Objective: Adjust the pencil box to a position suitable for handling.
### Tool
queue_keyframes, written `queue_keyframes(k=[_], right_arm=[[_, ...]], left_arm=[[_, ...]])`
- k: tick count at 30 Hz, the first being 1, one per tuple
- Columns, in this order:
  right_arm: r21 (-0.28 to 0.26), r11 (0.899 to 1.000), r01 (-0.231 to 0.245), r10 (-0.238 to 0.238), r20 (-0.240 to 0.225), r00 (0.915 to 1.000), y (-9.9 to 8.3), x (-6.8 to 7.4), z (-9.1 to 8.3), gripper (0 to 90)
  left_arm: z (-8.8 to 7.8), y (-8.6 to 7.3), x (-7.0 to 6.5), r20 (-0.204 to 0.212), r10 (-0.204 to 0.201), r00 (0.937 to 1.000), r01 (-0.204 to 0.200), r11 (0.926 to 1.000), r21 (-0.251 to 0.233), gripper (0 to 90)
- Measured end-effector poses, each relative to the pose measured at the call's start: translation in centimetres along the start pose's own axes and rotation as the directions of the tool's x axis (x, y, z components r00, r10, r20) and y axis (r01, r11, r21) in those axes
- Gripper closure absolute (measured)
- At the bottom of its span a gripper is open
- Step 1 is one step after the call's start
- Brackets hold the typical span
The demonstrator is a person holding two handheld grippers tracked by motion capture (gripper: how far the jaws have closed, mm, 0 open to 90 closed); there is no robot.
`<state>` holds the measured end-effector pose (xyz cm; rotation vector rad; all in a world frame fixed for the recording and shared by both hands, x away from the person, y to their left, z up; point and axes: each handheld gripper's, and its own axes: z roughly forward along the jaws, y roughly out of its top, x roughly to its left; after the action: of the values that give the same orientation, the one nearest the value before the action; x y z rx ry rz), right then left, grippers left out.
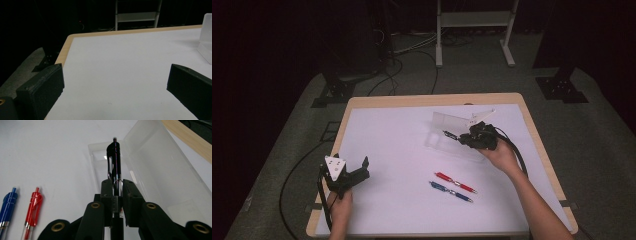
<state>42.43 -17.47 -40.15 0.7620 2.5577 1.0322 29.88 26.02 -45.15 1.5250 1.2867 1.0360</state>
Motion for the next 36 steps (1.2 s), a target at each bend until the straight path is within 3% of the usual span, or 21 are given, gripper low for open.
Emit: queue_keyframes(k=[18, 36], right_arm=[[0.049, 0.999, 0.019, -0.018, -0.018, 0.9997, -0.2, -2.2, 2.2, 78.8], [0.091, 0.996, 0.018, -0.013, -0.051, 0.9986, -0.5, -2.9, 3.7, 78.5]], left_arm=[[0.0, 0.0, -0.1, 0.005, 0.004, 1.0000, -0.004, 1.0000, 0.000, 0.3], [0.0, 0.0, 0.0, 0.006, -0.003, 1.0000, 0.003, 1.0000, 0.000, 0.4]])
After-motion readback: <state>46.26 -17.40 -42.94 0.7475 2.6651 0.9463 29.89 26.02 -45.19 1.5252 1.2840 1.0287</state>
